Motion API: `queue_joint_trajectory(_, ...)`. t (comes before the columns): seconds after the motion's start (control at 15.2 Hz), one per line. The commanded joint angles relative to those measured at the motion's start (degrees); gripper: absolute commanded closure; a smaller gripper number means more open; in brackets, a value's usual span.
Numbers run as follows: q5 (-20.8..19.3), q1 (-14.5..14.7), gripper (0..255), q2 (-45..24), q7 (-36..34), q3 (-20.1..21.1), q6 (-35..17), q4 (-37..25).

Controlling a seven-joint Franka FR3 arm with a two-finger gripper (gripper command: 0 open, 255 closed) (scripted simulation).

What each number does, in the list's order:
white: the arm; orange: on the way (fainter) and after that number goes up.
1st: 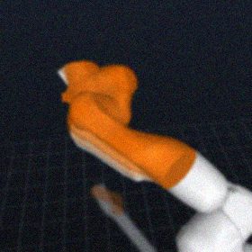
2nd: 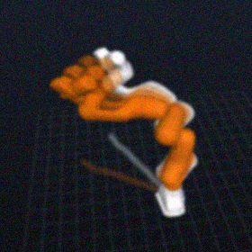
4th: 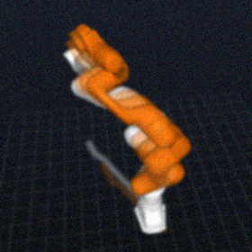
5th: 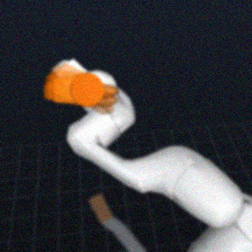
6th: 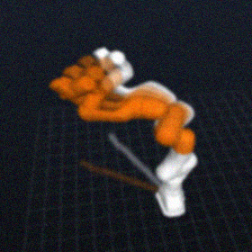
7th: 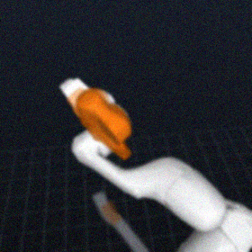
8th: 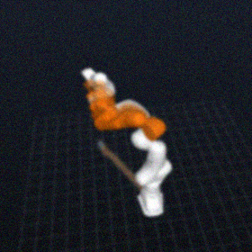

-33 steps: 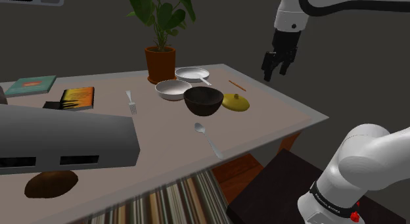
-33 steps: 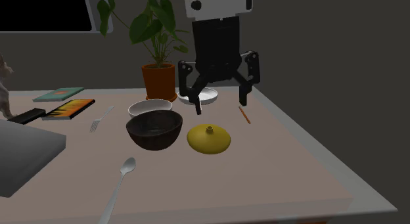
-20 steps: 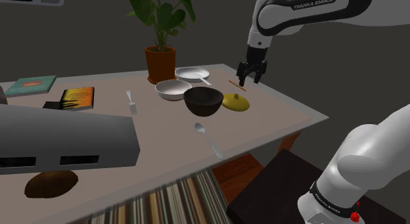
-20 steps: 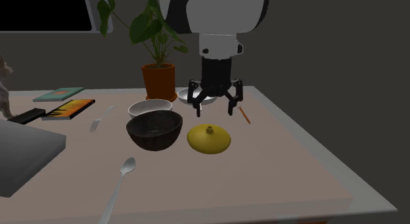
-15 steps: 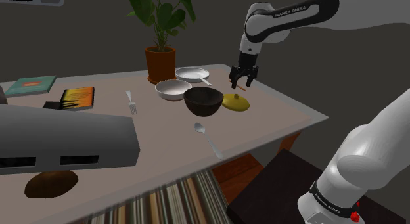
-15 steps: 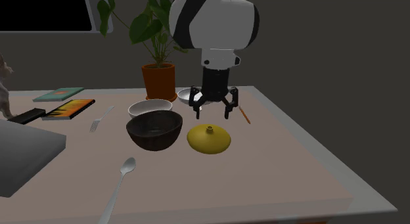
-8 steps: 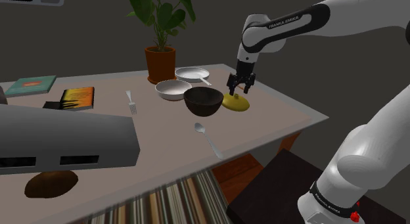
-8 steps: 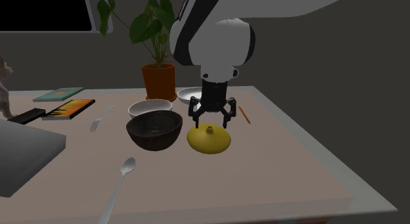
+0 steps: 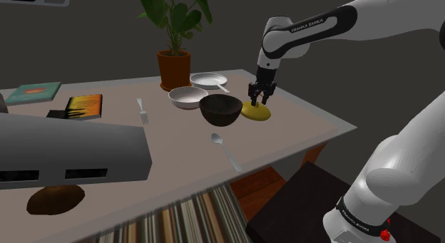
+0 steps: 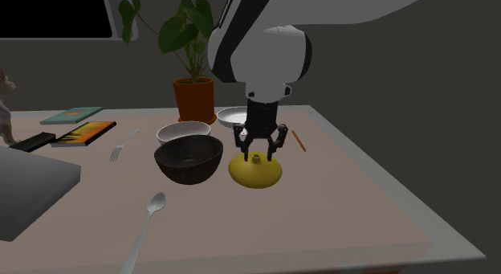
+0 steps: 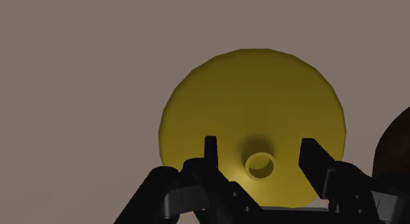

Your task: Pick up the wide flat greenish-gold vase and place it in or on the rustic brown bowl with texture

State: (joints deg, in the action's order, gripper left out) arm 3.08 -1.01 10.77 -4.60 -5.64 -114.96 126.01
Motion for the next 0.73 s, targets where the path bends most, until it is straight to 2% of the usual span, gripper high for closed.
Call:
queue_joint_trajectory(0.0, 0.0, 0.0, 255, 0.0, 0.0, 0.0, 0.0, 0.0)
queue_joint_trajectory(0.53, 0.0, 0.0, 255, 0.0, 0.0, 0.0, 0.0, 0.0)
queue_joint_trajectory(0.66, -0.1, 0.0, 255, 0.4, -0.1, 0.0, 1.5, -1.1)
